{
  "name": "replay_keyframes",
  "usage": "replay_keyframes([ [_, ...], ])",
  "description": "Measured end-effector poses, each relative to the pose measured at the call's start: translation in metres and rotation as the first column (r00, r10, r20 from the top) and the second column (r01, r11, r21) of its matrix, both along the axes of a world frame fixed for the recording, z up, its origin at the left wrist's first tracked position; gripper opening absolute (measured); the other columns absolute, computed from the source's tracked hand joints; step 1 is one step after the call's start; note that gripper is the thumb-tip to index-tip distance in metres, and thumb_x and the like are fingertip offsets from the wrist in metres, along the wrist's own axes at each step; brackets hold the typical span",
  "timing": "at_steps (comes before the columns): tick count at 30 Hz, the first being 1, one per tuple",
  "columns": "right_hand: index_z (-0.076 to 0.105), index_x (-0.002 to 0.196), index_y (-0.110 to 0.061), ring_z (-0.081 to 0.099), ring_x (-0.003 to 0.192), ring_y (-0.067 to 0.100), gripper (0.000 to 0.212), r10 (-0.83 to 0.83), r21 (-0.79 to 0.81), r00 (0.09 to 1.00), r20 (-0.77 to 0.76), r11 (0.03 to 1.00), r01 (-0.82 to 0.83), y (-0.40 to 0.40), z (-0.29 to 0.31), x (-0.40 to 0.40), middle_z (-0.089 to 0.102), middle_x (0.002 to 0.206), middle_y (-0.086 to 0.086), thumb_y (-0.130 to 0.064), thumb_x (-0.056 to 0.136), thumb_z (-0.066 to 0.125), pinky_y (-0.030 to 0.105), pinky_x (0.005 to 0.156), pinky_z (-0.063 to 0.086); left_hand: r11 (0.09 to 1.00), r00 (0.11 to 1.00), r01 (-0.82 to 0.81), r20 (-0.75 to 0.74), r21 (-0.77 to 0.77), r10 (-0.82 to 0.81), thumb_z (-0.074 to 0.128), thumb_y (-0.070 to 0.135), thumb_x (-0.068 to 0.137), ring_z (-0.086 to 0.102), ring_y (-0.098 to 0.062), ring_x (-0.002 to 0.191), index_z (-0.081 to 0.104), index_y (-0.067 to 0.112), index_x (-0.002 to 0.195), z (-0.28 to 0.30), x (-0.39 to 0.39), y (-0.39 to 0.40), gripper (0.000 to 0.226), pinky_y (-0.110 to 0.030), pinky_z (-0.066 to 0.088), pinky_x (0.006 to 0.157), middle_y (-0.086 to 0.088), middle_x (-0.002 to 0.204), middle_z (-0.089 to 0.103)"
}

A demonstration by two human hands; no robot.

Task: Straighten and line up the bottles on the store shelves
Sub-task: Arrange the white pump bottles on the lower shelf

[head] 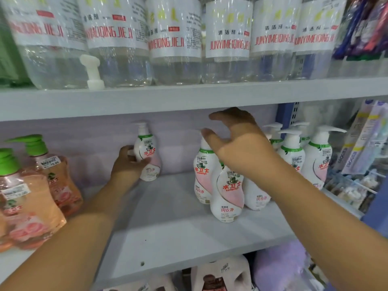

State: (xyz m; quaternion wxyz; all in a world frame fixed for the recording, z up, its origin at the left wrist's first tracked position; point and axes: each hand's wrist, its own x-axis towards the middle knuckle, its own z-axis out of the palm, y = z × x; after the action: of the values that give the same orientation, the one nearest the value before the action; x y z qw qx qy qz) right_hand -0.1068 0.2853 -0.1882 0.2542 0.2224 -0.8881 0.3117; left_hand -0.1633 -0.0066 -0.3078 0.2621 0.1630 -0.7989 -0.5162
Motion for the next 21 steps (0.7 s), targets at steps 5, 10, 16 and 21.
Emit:
replay_keyframes([
  [5, 0.066, 0.127, -0.018, 0.064, 0.11, 0.02, 0.051, -0.031, 0.3, 0.925, 0.378, 0.949, -0.091, -0.015, 0.044, -0.031, 0.067, 0.13, 0.001, -0.057, 0.096, 0.055, 0.029, 0.089, 0.048, 0.982, 0.98, 0.183, 0.082, -0.041, -0.179, 0.078, 0.027, 0.09, 0.065, -0.021, 0.103, 0.059, 0.024, 0.121, -0.002, 0.019, 0.011, 0.037, -0.028, 0.052, 0.079, 0.0, 0.111, 0.068],
  [10, 0.074, 0.091, -0.006, 0.06, 0.068, 0.021, 0.048, -0.04, 0.434, 0.92, 0.39, 0.889, -0.146, -0.012, 0.045, -0.05, 0.077, 0.089, 0.011, -0.053, 0.087, 0.067, 0.027, 0.063, 0.044, 0.931, 0.929, 0.359, 0.076, 0.06, -0.363, 0.082, 0.045, 0.073, 0.071, -0.018, 0.111, 0.059, 0.026, 0.122, -0.007, 0.055, 0.026, 0.057, -0.045, 0.059, 0.093, 0.002, 0.116, 0.075],
  [16, 0.074, 0.114, -0.02, 0.066, 0.101, 0.02, 0.03, 0.007, 0.472, 0.929, 0.369, 0.86, -0.194, 0.001, 0.051, -0.055, 0.072, 0.109, -0.001, -0.04, 0.091, 0.068, 0.029, 0.085, 0.052, 0.88, 0.875, 0.471, 0.098, 0.06, -0.475, 0.076, 0.024, 0.092, 0.069, -0.004, 0.112, 0.06, 0.034, 0.127, -0.015, 0.094, 0.061, 0.04, -0.033, 0.055, 0.096, 0.015, 0.118, 0.074],
  [21, 0.073, 0.11, -0.022, 0.063, 0.09, 0.017, 0.024, 0.012, 0.527, 0.962, 0.273, 0.835, -0.16, 0.005, 0.045, -0.063, 0.071, 0.103, -0.002, -0.037, 0.095, 0.062, 0.028, 0.074, 0.048, 0.891, 0.891, 0.451, 0.04, 0.044, -0.453, 0.074, 0.023, 0.093, 0.069, -0.002, 0.11, 0.06, 0.041, 0.127, -0.021, 0.105, 0.083, 0.041, -0.036, 0.053, 0.1, 0.019, 0.118, 0.074],
])
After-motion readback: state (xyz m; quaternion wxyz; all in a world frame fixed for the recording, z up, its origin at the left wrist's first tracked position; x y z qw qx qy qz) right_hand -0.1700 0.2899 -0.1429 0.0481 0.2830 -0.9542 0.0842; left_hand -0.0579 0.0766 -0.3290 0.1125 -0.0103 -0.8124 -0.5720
